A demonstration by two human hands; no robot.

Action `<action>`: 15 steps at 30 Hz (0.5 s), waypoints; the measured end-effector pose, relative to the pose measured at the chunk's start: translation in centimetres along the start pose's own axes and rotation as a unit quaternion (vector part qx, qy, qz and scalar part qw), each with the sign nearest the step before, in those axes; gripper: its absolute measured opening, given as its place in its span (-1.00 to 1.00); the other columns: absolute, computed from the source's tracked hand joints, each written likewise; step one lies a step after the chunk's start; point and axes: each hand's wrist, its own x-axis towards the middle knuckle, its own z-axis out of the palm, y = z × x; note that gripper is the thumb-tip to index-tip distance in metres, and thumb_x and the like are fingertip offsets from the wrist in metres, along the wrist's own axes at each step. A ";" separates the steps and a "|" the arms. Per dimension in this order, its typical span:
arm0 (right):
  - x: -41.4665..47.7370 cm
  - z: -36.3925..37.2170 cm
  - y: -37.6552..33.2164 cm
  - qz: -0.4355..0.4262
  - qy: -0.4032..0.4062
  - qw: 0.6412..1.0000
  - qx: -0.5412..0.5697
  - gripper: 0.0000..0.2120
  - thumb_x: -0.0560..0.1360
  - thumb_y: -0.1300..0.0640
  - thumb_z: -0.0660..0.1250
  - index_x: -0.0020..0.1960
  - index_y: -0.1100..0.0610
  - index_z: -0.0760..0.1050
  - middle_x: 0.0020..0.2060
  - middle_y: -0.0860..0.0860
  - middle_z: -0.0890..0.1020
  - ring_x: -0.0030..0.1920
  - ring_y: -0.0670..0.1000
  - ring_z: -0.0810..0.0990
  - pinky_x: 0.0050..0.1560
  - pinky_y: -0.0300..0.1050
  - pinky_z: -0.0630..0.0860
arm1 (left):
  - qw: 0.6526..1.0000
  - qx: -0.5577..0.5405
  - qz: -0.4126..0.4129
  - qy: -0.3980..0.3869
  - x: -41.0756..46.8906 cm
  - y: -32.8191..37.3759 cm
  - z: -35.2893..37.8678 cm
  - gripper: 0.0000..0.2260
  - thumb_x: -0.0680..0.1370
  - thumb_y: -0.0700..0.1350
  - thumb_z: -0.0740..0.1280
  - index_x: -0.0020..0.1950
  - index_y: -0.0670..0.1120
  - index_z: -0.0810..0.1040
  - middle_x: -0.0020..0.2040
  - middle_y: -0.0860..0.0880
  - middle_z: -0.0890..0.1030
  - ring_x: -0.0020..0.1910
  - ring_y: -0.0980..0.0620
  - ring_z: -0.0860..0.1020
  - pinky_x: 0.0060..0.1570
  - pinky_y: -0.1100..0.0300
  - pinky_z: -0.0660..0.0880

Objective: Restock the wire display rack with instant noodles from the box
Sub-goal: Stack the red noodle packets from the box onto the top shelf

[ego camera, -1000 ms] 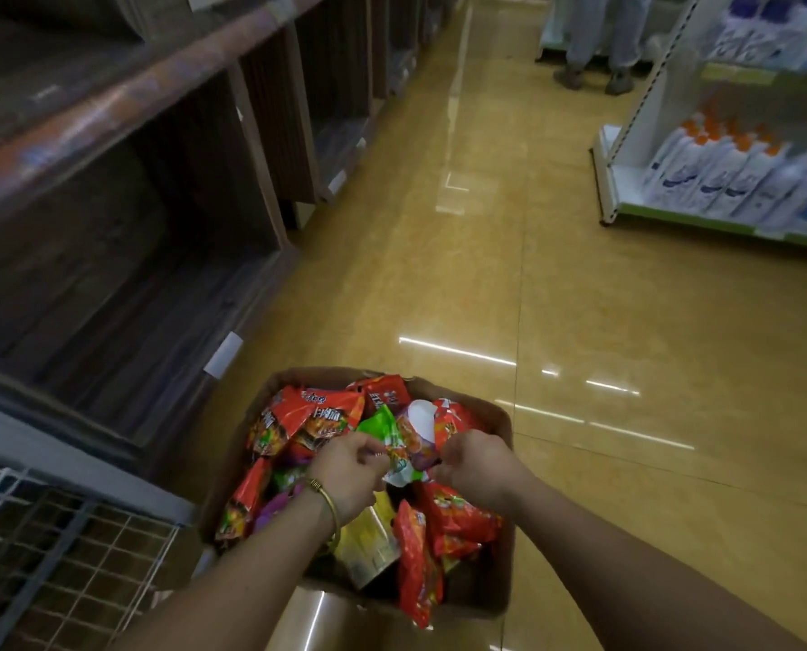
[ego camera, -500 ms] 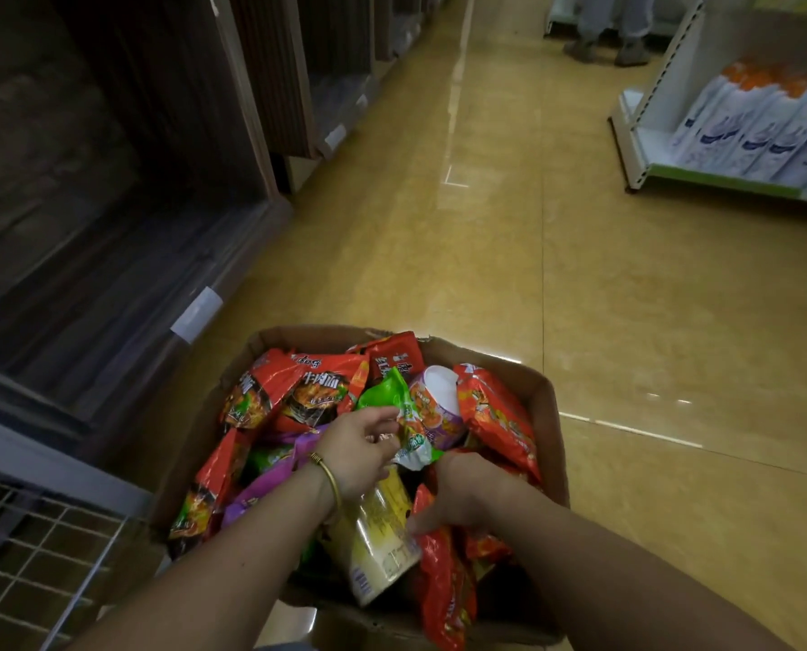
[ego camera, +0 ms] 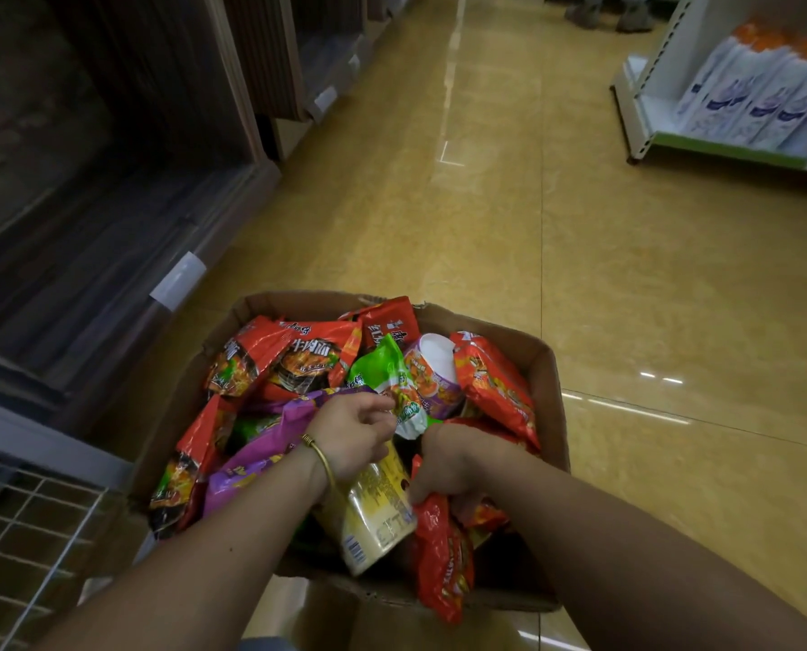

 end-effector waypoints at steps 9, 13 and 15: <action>0.3 0.2 0.3 -0.007 0.019 1.000 0.003 -0.61 0.43 0.13 0.52 0.06 0.28 0.40 -0.26 0.18 0.60 -0.28 0.18 0.72 -0.19 0.14 0.68 | 0.996 0.030 -0.049 -0.063 -1.2 -0.1 0.7 -0.83 0.59 -0.32 0.30 0.17 -0.19 0.49 -0.25 -0.17 0.54 -0.38 0.00 0.57 -0.39 0.14 0.61; -0.2 -0.4 0.6 -0.013 0.019 0.999 0.031 -0.64 0.39 0.23 0.50 0.08 0.38 0.48 -0.13 0.28 0.66 -0.25 0.26 0.72 -0.20 0.21 0.67 | 0.997 0.025 -0.055 -0.039 -1.2 -0.3 1.0 -0.84 0.60 -0.31 0.30 0.17 -0.22 0.49 -0.27 -0.17 0.54 -0.37 0.01 0.57 -0.39 0.15 0.61; -0.9 -1.4 0.8 -0.020 0.029 0.998 0.049 -0.72 0.38 0.24 0.49 0.00 0.34 0.51 -0.14 0.26 0.66 -0.29 0.25 0.71 -0.27 0.17 0.68 | 0.998 0.004 -0.060 -0.034 -1.2 -0.1 0.8 -0.83 0.59 -0.30 0.32 0.18 -0.23 0.49 -0.26 -0.17 0.55 -0.35 0.01 0.58 -0.37 0.16 0.61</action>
